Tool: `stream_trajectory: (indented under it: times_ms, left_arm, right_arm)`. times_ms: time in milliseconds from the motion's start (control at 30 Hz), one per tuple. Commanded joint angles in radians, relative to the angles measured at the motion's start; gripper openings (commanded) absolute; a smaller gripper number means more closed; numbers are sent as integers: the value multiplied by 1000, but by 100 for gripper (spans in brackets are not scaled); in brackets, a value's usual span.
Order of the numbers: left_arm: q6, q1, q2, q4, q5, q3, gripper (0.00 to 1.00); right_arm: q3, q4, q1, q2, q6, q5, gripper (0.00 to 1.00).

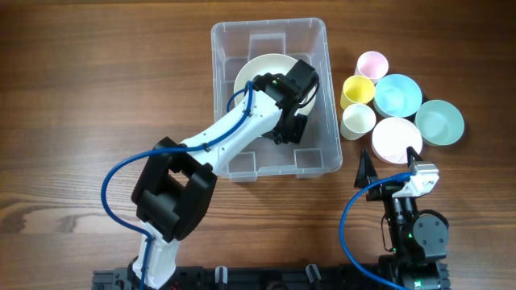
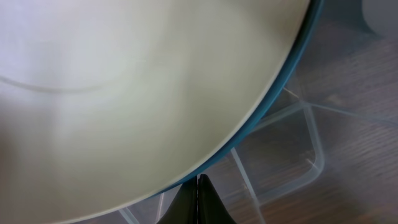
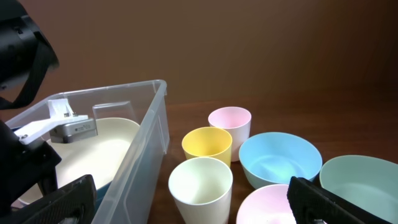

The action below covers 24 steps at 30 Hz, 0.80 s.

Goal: Pack container

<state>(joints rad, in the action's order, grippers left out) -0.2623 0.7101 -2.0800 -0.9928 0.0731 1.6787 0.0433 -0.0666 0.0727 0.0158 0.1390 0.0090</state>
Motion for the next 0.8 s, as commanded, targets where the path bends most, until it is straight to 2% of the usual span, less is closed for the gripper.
stream_trajectory:
  times_ms: [0,300,600,767]
  left_arm:
    - [23,-19,-4,6,-44,14,4]
    - [24,-58,-26,25,-46,14,4]
    - [23,-67,-30,115,-48,14,4]
    - [23,-67,-29,104,-48,16,4]
  right_arm:
    - [-6,5,-5,-2,20,17,100]
    - [-6,5,-5,-2,20,17,100]
    - [-6,5,-5,-2,20,17,100]
    - [-6,5,-5,-2,20,17,100]
